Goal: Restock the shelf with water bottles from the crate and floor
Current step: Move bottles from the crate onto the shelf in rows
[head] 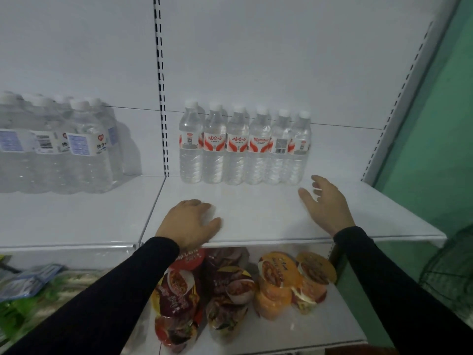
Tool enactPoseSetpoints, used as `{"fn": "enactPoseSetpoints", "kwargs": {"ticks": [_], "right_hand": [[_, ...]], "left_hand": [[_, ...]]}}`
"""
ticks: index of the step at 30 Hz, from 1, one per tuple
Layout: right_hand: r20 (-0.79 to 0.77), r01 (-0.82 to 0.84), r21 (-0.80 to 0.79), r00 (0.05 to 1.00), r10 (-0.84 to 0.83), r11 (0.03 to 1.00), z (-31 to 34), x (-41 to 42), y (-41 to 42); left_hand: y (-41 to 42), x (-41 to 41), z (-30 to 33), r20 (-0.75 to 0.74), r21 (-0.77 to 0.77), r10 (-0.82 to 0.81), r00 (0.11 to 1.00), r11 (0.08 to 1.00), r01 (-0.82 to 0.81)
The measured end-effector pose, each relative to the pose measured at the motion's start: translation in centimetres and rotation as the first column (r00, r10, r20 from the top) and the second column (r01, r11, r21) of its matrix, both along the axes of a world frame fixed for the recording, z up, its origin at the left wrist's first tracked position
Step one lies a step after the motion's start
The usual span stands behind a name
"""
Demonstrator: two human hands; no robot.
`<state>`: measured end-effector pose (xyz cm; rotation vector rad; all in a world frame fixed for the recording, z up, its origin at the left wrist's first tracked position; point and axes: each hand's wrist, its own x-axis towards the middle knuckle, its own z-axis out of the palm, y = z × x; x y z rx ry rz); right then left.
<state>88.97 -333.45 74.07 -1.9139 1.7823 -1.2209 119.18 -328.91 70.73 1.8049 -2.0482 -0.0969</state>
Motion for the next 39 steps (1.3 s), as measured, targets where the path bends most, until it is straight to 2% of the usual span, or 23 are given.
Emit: {"fn": "enactPoseSetpoints", "kwargs": {"ticks": [6, 8, 10, 13, 16, 19, 22, 25, 28, 31, 33, 36, 39], "right_hand": [[-0.110, -0.079, -0.158, 0.992, 0.062, 0.984, -4.4, 1.4, 9.0], [-0.213, -0.107, -0.131, 0.974, 0.077, 0.986, -7.7, 2.2, 11.3], [-0.283, -0.186, -0.054, 0.945, 0.163, 0.981, -11.6, 3.1, 13.3], [-0.237, -0.244, 0.245, 0.924, 0.301, 0.938, -17.9, 4.9, 17.0], [-0.279, -0.174, 0.527, 0.889, 0.363, 0.832, -24.8, 5.8, 20.0], [-0.261, -0.156, 0.733, 0.834, 0.486, 0.662, -30.6, 6.4, 22.4], [-0.203, -0.121, 0.850, 0.823, 0.530, 0.513, -36.0, 7.1, 24.4], [-0.157, -0.104, 0.893, 0.839, 0.521, 0.437, -42.4, 7.9, 25.7], [-0.110, -0.069, 0.945, 0.854, 0.508, 0.320, -48.2, 8.7, 26.5], [-0.036, -0.061, 0.971, 0.916, 0.399, 0.230, -53.4, 10.1, 27.3], [0.003, -0.055, 0.985, 0.955, 0.298, 0.164, -55.9, 11.1, 28.1], [-0.021, 0.000, 0.994, 0.982, 0.189, 0.112, -57.9, 12.3, 28.8], [0.060, -0.066, 0.986, 0.997, 0.045, 0.152, -58.8, 12.0, 28.8]], "left_hand": [[5.2, 0.2, -0.5, -0.124, -0.259, -0.134, 0.983, 0.961, 0.098], [8.3, 0.4, -2.3, -0.149, -0.341, -0.202, 0.968, 0.929, 0.142], [11.1, 0.5, -5.1, -0.171, -0.359, -0.268, 0.948, 0.913, 0.193], [14.2, 0.7, -11.8, -0.175, -0.200, -0.289, 0.941, 0.946, 0.253], [16.9, 1.2, -19.4, -0.161, 0.155, -0.235, 0.959, 0.953, 0.260], [19.4, 1.8, -26.0, -0.142, 0.461, -0.171, 0.975, 0.860, 0.218], [21.6, 2.6, -32.2, -0.109, 0.652, -0.113, 0.988, 0.742, 0.157], [23.1, 2.7, -37.7, -0.036, 0.756, -0.109, 0.993, 0.647, 0.099], [23.9, 2.2, -41.7, -0.014, 0.852, -0.070, 0.997, 0.522, 0.048], [24.3, 1.8, -45.7, -0.013, 0.900, -0.052, 0.999, 0.435, 0.035], [24.3, 1.3, -47.6, -0.016, 0.912, -0.021, 1.000, 0.409, 0.023], [24.3, 0.6, -49.2, -0.051, 0.918, 0.024, 0.998, 0.396, 0.038], [24.6, 0.3, -49.3, -0.078, 0.940, 0.041, 0.996, 0.336, 0.060]]}}
